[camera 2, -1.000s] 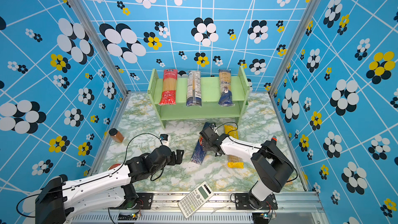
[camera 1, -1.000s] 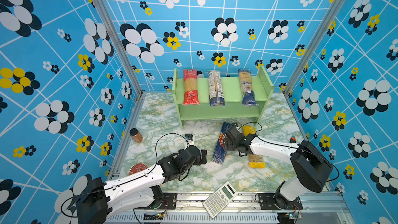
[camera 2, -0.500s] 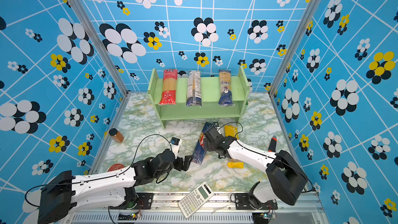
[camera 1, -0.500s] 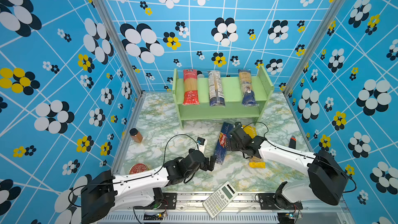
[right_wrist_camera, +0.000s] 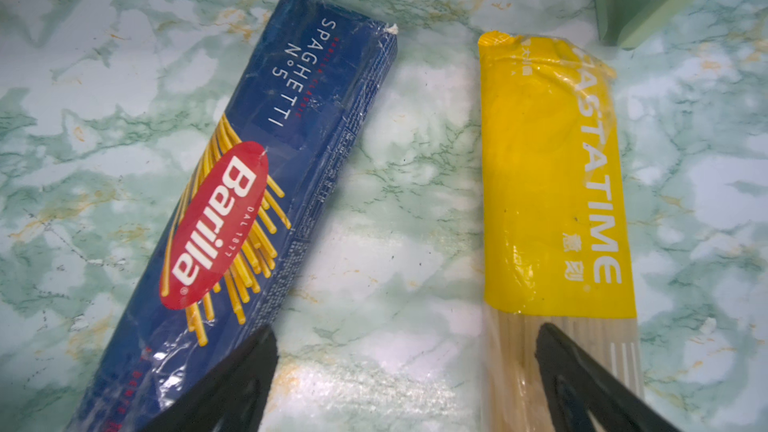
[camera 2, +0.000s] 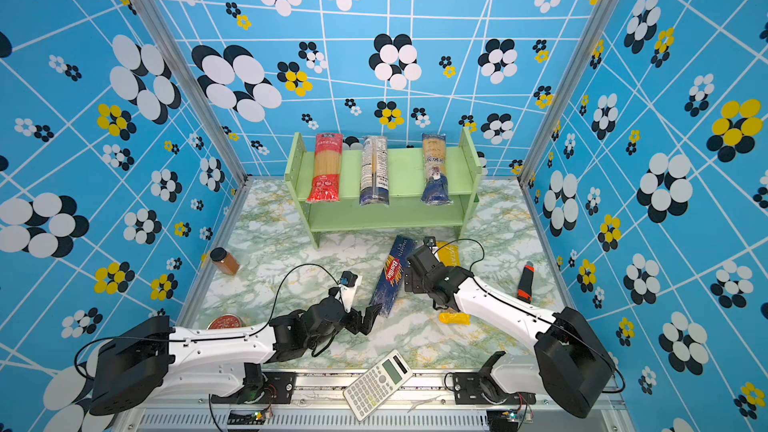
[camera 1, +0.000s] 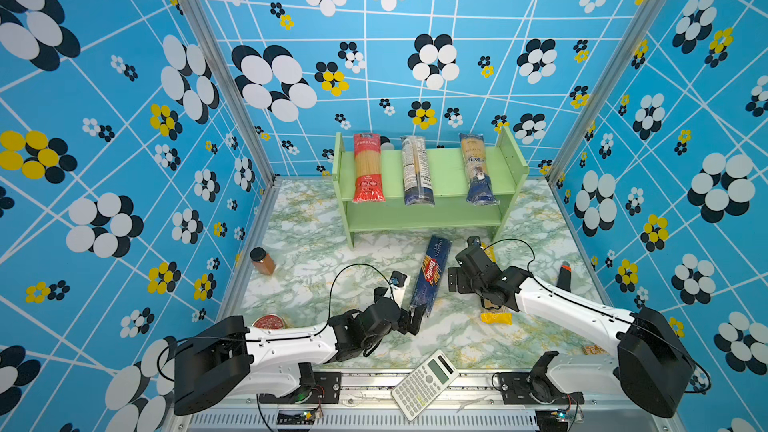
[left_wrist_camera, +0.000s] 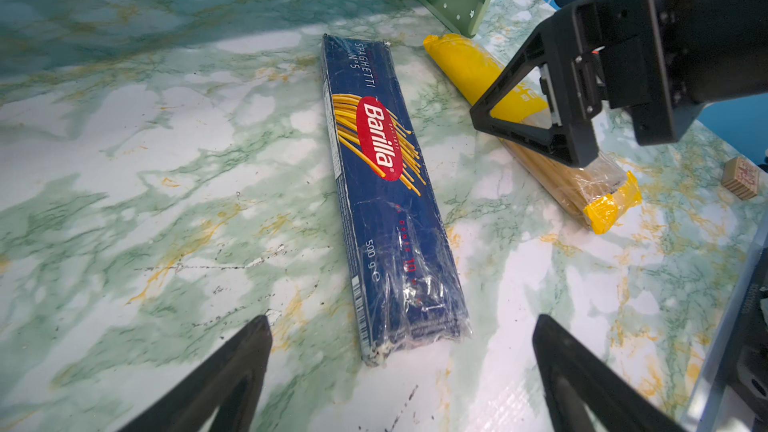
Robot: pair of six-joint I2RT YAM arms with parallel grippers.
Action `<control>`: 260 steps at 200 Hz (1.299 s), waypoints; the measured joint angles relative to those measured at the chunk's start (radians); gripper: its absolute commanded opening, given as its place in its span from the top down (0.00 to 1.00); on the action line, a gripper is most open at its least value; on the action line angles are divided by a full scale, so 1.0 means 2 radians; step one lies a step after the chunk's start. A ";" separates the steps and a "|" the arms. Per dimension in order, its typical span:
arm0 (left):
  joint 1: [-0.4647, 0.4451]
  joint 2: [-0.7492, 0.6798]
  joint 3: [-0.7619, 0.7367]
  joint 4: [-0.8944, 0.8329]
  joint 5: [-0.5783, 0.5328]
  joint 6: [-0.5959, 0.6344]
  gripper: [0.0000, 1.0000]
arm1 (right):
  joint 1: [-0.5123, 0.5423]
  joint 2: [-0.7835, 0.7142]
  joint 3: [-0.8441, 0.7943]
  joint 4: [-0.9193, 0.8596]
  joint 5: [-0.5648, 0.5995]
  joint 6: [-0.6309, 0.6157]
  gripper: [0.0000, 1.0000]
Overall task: Place and organize the pasta boxes and bags onto the shelf
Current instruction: 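Move the left gripper over the blue Barilla box and lower onto it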
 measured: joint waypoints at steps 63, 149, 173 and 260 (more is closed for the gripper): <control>-0.013 0.092 0.066 -0.004 -0.060 0.003 0.01 | -0.013 -0.016 -0.010 -0.001 0.000 0.000 0.01; -0.014 0.186 0.101 0.024 -0.102 -0.014 0.01 | -0.022 -0.031 -0.020 -0.003 0.000 0.000 0.01; -0.014 0.199 0.115 0.024 -0.106 -0.014 0.01 | -0.022 -0.038 -0.024 -0.003 0.000 0.000 0.01; -0.013 0.262 0.153 0.032 -0.106 -0.010 0.01 | -0.027 -0.055 -0.036 -0.007 0.000 0.000 0.01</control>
